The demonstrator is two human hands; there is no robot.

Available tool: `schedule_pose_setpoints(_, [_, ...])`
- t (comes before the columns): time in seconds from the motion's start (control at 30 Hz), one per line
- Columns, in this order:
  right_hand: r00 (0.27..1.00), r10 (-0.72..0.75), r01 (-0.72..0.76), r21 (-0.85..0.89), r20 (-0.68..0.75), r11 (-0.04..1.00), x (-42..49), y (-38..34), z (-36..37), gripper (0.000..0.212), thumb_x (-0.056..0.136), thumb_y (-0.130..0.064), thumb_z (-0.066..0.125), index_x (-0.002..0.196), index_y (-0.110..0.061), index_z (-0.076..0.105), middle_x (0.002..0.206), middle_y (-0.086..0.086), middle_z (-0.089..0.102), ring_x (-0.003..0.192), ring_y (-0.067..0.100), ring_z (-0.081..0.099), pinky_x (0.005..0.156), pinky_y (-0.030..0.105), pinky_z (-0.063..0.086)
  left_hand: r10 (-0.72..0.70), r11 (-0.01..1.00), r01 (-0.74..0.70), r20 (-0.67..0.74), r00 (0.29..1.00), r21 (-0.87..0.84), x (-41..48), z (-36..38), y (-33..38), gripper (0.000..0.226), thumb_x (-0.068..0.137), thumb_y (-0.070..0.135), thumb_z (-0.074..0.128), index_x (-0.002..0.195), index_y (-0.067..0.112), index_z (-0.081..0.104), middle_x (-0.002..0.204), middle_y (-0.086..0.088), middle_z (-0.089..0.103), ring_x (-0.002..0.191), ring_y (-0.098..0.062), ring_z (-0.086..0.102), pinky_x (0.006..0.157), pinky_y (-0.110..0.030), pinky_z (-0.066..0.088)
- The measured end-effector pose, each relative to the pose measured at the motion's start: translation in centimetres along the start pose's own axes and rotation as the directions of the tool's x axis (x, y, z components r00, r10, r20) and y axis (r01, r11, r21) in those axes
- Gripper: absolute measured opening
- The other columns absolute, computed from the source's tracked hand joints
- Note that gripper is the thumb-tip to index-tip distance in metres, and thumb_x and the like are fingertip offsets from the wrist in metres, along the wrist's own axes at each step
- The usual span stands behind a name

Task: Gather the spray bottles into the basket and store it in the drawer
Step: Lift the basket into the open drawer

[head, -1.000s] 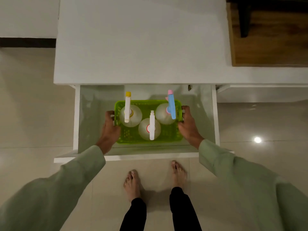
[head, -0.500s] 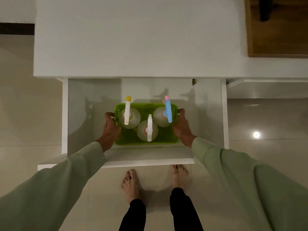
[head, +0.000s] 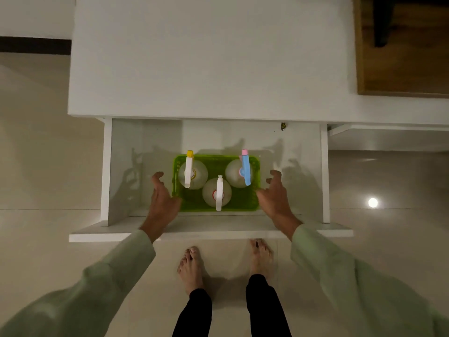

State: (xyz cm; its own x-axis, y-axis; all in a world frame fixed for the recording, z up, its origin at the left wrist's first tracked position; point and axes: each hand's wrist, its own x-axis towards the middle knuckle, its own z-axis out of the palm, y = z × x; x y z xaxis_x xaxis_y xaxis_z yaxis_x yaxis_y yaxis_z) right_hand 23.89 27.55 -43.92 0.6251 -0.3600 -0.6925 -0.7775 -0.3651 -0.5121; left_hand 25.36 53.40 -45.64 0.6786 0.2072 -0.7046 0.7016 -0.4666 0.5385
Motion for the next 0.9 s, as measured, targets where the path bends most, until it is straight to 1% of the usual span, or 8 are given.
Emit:
schedule_pose_setpoints(0.1, [0.971, -0.235, 0.223, -0.193, -0.041, 0.955, -5.0, 0.1, -0.9, 0.048, 0.091, -0.006, 0.057, 0.136, -0.012, 0.042, 0.129, 0.01, 0.057, 0.108, 0.026, 0.058, 0.087, 0.04, 0.051, 0.226, 0.966, -0.218, -0.051, 0.973, 0.137, -5.4, -1.3, 0.3, 0.056, 0.093, 0.001, 0.053, 0.141, 0.014, 0.027, 0.142, -0.019, 0.046, 0.121, -0.036, 0.054, 0.097, -0.047, 0.05])
schedule_pose_setpoints(0.17, [0.9, -0.434, 0.397, -0.343, -0.037, 0.852, -7.9, 0.6, -1.1, 0.034, 0.096, -0.021, 0.055, 0.129, -0.016, 0.049, 0.126, 0.004, 0.059, 0.108, 0.023, 0.059, 0.086, 0.041, 0.052, 0.395, 0.895, -0.391, 0.027, 0.918, 0.214, -9.3, -1.4, 0.4, 0.044, 0.1, 0.025, 0.049, 0.139, 0.021, 0.029, 0.143, -0.01, 0.048, 0.119, -0.026, 0.058, 0.097, -0.042, 0.051])
schedule_pose_setpoints(0.23, [0.828, -0.549, 0.541, -0.426, 0.115, 0.725, -10.0, 1.2, -0.9, 0.037, 0.099, -0.036, 0.049, 0.131, -0.017, 0.05, 0.128, 0.002, 0.058, 0.11, 0.021, 0.058, 0.089, 0.04, 0.049, 0.47, 0.798, -0.5, 0.171, 0.866, 0.337, -11.8, -1.2, 0.0, 0.045, 0.101, 0.042, 0.042, 0.14, 0.025, 0.03, 0.141, -0.003, 0.051, 0.113, -0.02, 0.061, 0.098, -0.039, 0.049])
schedule_pose_setpoints(0.33, [0.735, -0.549, 0.671, -0.541, 0.398, 0.507, -10.5, 2.8, -0.5, 0.045, 0.102, -0.046, 0.042, 0.136, -0.019, 0.051, 0.132, 0.001, 0.059, 0.113, 0.022, 0.057, 0.093, 0.04, 0.047, 0.48, 0.556, -0.559, 0.312, 0.82, 0.616, -12.2, -0.7, -1.2, 0.051, 0.1, 0.052, 0.031, 0.14, 0.022, 0.042, 0.136, 0.001, 0.058, 0.12, -0.02, 0.059, 0.111, -0.043, 0.039])
schedule_pose_setpoints(0.43, [0.665, -0.58, 0.71, -0.639, 0.47, 0.296, -9.4, 4.0, 0.0, 0.03, 0.101, -0.034, 0.048, 0.124, -0.018, 0.059, 0.115, 0.001, 0.066, 0.098, 0.025, 0.062, 0.083, 0.04, 0.05, 0.52, 0.394, -0.587, 0.355, 0.777, 0.707, -11.4, -0.7, -1.6, 0.053, 0.097, 0.051, 0.026, 0.117, 0.02, 0.063, 0.112, 0.0, 0.07, 0.104, -0.024, 0.067, 0.097, -0.046, 0.05])
schedule_pose_setpoints(0.5, [0.629, -0.631, 0.694, -0.694, 0.454, 0.192, -8.9, 4.4, 0.4, 0.021, 0.097, -0.028, 0.056, 0.114, -0.017, 0.062, 0.102, 0.001, 0.067, 0.084, 0.025, 0.062, 0.072, 0.039, 0.052, 0.542, 0.309, -0.608, 0.39, 0.744, 0.732, -10.9, -0.6, -2.0, 0.049, 0.097, 0.048, 0.028, 0.112, 0.018, 0.065, 0.104, -0.002, 0.071, 0.095, -0.027, 0.069, 0.088, -0.047, 0.053])
schedule_pose_setpoints(0.77, [0.582, -0.745, 0.634, -0.756, 0.327, 0.163, -7.1, 2.8, 0.7, 0.014, 0.093, -0.017, 0.059, 0.106, -0.014, 0.064, 0.092, 0.002, 0.067, 0.077, 0.027, 0.062, 0.066, 0.039, 0.05, 0.602, 0.25, -0.576, 0.34, 0.722, 0.778, -9.0, -0.8, 0.1, 0.05, 0.099, 0.046, 0.029, 0.11, 0.016, 0.066, 0.102, -0.004, 0.072, 0.093, -0.029, 0.069, 0.092, -0.048, 0.051])
schedule_pose_setpoints(0.9, [0.59, -0.768, 0.607, -0.763, 0.248, 0.221, -5.7, 0.2, 0.4, 0.019, 0.087, -0.015, 0.072, 0.106, -0.011, 0.069, 0.096, 0.006, 0.072, 0.084, 0.029, 0.066, 0.069, 0.04, 0.051, 0.657, 0.31, -0.528, 0.223, 0.72, 0.791, -7.7, -0.9, 2.2, 0.048, 0.099, 0.046, 0.036, 0.116, 0.012, 0.066, 0.118, -0.01, 0.07, 0.114, -0.034, 0.063, 0.105, -0.053, 0.044])
